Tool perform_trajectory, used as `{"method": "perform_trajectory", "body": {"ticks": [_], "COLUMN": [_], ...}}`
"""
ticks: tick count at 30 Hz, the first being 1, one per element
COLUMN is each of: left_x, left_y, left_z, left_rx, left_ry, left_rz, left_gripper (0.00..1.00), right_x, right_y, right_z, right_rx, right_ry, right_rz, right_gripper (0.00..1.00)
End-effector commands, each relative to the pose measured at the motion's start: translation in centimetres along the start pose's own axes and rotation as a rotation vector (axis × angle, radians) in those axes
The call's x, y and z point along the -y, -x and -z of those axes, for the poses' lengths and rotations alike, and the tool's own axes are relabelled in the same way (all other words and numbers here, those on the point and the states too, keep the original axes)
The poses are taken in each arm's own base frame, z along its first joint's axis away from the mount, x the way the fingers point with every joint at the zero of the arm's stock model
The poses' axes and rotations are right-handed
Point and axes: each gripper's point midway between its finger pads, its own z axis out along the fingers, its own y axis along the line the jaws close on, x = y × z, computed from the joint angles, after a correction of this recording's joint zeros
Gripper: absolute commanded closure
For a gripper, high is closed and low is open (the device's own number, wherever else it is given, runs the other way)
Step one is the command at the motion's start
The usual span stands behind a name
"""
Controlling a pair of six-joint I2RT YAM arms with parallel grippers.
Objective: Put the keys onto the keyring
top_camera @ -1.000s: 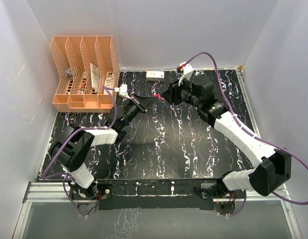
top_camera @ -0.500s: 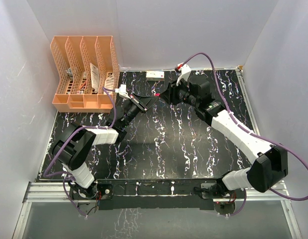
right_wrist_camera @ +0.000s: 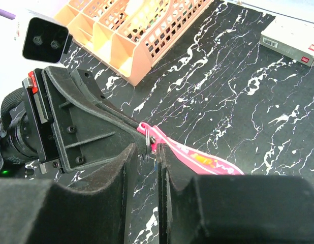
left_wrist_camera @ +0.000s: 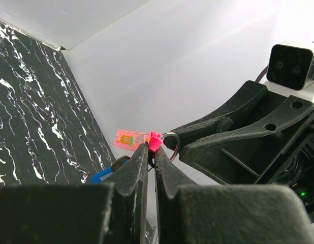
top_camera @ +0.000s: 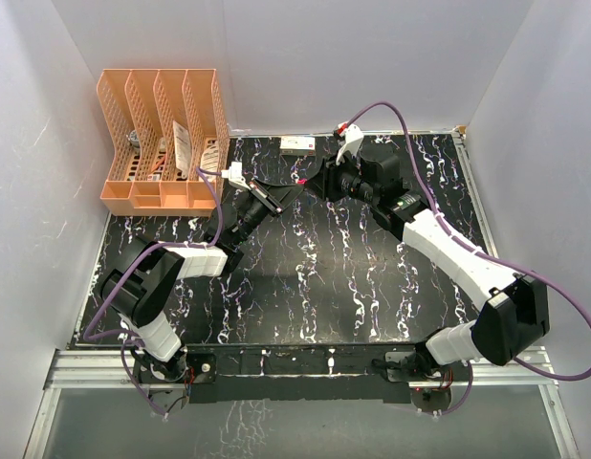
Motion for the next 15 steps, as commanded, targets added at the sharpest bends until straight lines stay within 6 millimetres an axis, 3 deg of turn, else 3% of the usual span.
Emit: {"method": "perform_trajectory", "body": {"ticks": [1, 11, 15], "left_x": [4.19, 4.34, 4.22], "left_y": [1.74, 1.57, 1.49], "left_z": [-0.68, -0.84, -0.85], "left_rx": [0.039, 0.03, 0.026], "left_ry": [-0.137, -0.152, -0.15], "left_rz": [-0.015, -0.01, -0.008], "left_gripper": [1.0, 1.0, 1.0], "right_x": [-0.65, -0.75, -0.77], "right_y": [2.19, 2.17, 2.43], "right_z": [0.01, -0.23, -0.16], "right_rx": [0.079, 0.077, 0.087], "right_ry": [0.026, 0.035, 0.034], "right_rz": [0.02, 0.016, 0.016], "right_gripper": [0.82, 0.87, 0.96]}}
